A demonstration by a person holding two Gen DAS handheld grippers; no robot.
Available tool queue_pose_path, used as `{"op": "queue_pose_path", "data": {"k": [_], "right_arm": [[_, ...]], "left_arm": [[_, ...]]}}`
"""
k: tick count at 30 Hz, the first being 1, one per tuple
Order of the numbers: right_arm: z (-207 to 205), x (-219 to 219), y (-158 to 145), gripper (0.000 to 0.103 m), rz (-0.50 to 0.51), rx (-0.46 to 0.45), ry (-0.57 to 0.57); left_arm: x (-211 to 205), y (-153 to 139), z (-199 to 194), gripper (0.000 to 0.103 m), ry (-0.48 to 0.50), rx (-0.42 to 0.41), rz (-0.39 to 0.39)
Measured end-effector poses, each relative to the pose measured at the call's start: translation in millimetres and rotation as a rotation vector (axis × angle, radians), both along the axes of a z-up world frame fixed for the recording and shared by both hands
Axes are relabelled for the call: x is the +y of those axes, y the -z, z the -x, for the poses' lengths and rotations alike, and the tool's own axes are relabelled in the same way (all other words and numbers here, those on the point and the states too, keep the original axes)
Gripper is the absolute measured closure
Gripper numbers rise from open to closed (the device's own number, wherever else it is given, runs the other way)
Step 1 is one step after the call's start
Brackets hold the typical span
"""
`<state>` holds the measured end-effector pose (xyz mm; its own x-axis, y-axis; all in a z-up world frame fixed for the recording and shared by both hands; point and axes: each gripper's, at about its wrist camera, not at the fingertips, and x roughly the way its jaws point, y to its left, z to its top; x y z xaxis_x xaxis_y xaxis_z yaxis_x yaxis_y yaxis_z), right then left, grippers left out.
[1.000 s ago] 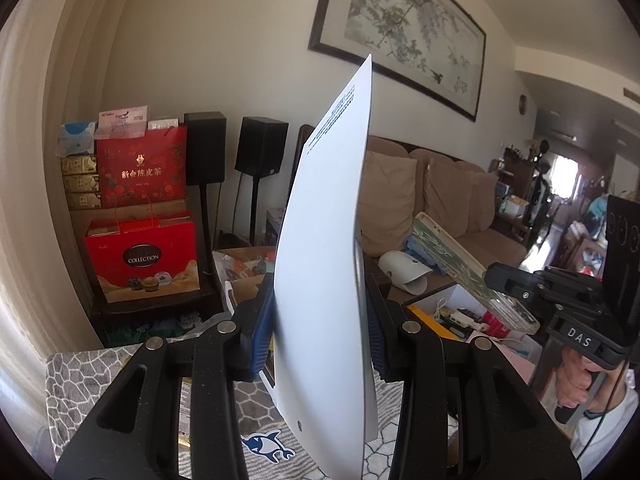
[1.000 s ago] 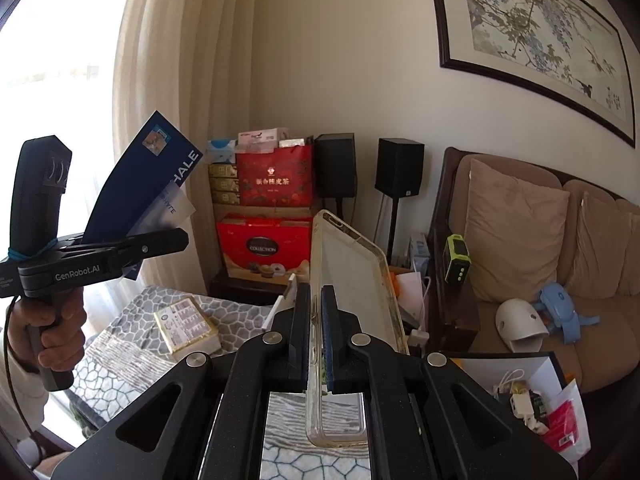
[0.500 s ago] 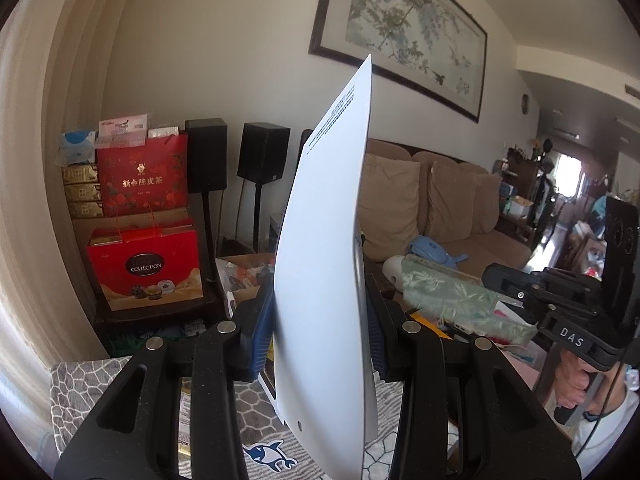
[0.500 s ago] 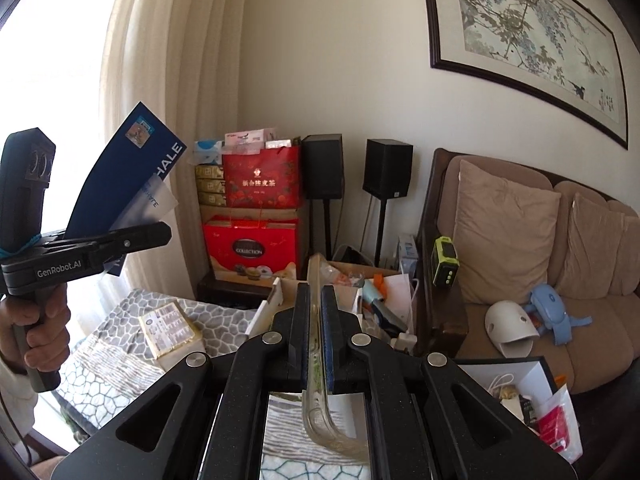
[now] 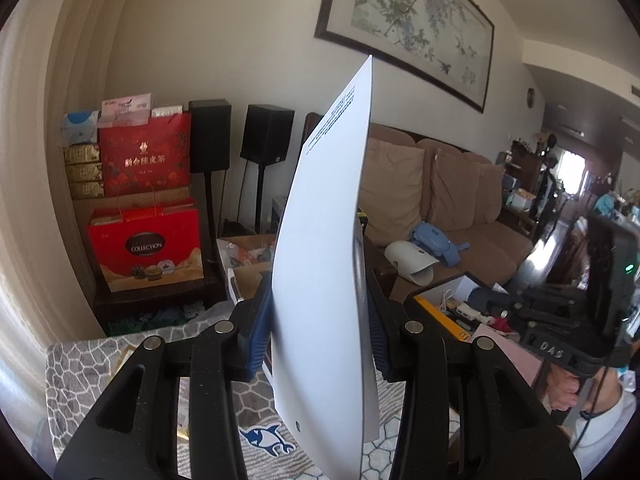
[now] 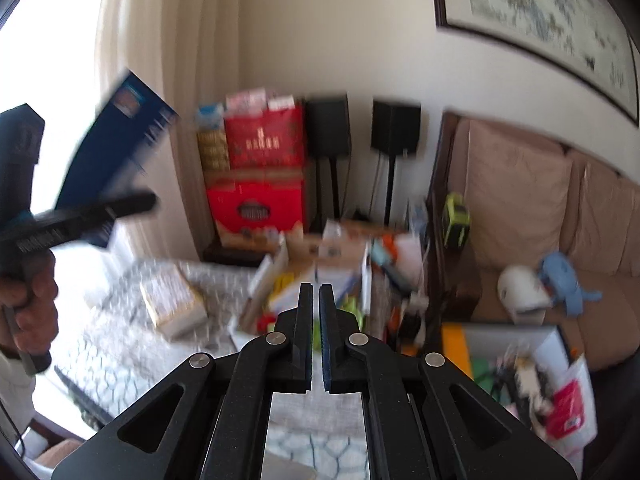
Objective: Organize objects
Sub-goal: 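Raise the phone case with the right tool while the left tool holds the white card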
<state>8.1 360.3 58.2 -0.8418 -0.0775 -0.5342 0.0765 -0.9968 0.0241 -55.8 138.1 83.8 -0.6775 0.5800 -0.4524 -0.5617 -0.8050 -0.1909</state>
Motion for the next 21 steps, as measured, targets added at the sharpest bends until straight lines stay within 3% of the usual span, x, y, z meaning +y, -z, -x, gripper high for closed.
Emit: {"op": "queue_pose_path", "data": {"k": [2, 6, 8, 10, 11, 13, 15, 16, 17, 19, 21], "right_arm": [[-1.3, 5.4, 23.5, 0.099, 0.028, -0.069, -0.016], [-10.1, 8.7, 86.6, 0.098, 0.049, -0.294, -0.054], [-23.8, 6.9, 109.5, 0.098, 0.059, -0.346, -0.081], [-43.2, 8.4, 132.9, 0.079, 0.110, -0.390, -0.077], [-55.5, 7.5, 143.7, 0.064, 0.140, -0.407, -0.089], [-87.2, 3.0, 159.2, 0.059, 0.205, -0.424, -0.152], [-122.1, 2.5, 172.1, 0.034, 0.253, -0.456, -0.180], [-133.3, 0.6, 177.5, 0.026, 0.262, -0.475, -0.174], [-144.4, 1.4, 183.7, 0.021, 0.263, -0.503, -0.152], [-159.6, 8.2, 198.6, 0.021, 0.288, -0.543, -0.099], [-161.6, 17.2, 215.9, 0.021, 0.377, -0.568, -0.062]], "left_arm": [[-5.7, 9.4, -2.0, 0.063, -0.003, -0.017, 0.004], [-21.5, 26.7, -3.6, 0.063, -0.019, -0.061, -0.008], [-32.2, 34.8, -7.1, 0.063, -0.031, -0.083, -0.018], [-45.3, 43.3, -13.7, 0.063, -0.045, -0.106, -0.026], [-50.5, 47.4, -16.5, 0.063, -0.050, -0.119, -0.029], [-59.6, 56.9, -23.2, 0.063, -0.050, -0.146, -0.017], [-67.8, 65.4, -32.7, 0.063, -0.059, -0.145, 0.009], [-71.8, 70.0, -37.3, 0.063, -0.063, -0.145, 0.020], [-73.9, 73.3, -40.3, 0.063, -0.065, -0.152, 0.023], [-80.0, 80.2, -43.5, 0.063, -0.068, -0.178, 0.007], [-83.4, 84.6, -44.6, 0.063, -0.068, -0.199, -0.012]]}}
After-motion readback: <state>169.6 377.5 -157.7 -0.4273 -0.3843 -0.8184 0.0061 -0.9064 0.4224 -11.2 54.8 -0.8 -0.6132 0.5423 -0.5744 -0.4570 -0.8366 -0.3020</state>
